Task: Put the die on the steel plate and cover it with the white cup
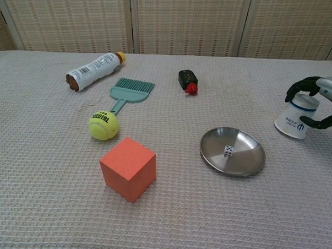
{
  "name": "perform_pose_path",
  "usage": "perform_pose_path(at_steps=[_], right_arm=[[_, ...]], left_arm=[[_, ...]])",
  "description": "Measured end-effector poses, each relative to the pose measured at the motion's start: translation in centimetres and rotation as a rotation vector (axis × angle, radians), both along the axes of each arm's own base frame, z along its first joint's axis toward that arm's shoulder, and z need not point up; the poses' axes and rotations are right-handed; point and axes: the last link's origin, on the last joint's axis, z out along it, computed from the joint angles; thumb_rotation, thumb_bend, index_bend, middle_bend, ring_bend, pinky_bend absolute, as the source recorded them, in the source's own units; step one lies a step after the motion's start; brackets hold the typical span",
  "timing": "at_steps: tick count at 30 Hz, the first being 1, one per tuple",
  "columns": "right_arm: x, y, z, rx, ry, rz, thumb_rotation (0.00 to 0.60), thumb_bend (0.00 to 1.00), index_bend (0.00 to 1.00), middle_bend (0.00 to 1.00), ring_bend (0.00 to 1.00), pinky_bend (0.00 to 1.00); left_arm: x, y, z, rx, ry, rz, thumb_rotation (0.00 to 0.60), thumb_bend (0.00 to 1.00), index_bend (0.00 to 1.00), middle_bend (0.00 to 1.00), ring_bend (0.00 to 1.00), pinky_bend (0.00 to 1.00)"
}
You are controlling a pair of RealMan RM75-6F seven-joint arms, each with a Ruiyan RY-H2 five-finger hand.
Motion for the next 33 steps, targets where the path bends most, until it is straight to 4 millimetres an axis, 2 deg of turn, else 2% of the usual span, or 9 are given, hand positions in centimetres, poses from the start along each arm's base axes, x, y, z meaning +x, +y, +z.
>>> perform_pose_path(at_steps=[5, 9, 12, 19, 22, 28, 33], right_arm=[[-0.1, 0.1, -0.2, 0.001, -0.003, 0.006, 0.600, 0.33, 0.31, 0.19, 0.12, 0.27], [-0.1, 0.3, -0.3, -0.006, -0.011, 0.007, 0.600, 0.33, 0.32, 0.20, 0.16, 0.31], [-0.2, 0.4, -0.4, -0.012, -0.008, 0.006, 0.600, 0.33, 0.35, 0.26, 0.23, 0.37], [-0.2, 0.6, -0.6, -0.061, 0.001, 0.027, 0.600, 0.33, 0.48, 0.46, 0.44, 0.59], [-0.2, 0.7, -0.6, -0.084, 0.004, 0.037, 0.600, 0.33, 0.52, 0.50, 0.50, 0.65], [0.1, 0.7, -0.6, -0.111, -0.011, 0.060, 0.600, 0.33, 0.53, 0.51, 0.51, 0.66], [1.3, 0.9, -0.9, -0.102, -0.065, 0.092, 0.600, 0.33, 0.53, 0.51, 0.51, 0.66]], left_arm=[[0.0, 0.0, 0.0, 0.002, -0.002, 0.001, 0.600, 0.40, 0.42, 0.53, 0.53, 0.64], [0.0, 0.0, 0.1, 0.003, -0.003, 0.001, 0.600, 0.40, 0.42, 0.53, 0.53, 0.64], [0.0, 0.0, 0.1, 0.004, -0.003, 0.001, 0.600, 0.40, 0.42, 0.53, 0.53, 0.64], [0.0, 0.0, 0.1, 0.006, -0.004, 0.003, 0.600, 0.40, 0.42, 0.53, 0.53, 0.64], [0.0, 0.0, 0.1, 0.006, -0.004, 0.003, 0.600, 0.40, 0.42, 0.53, 0.53, 0.64], [-0.1, 0.0, 0.1, 0.008, -0.004, 0.004, 0.600, 0.40, 0.42, 0.53, 0.53, 0.64], [-0.1, 0.1, 0.1, 0.009, -0.003, 0.006, 0.600, 0.40, 0.42, 0.53, 0.54, 0.64]])
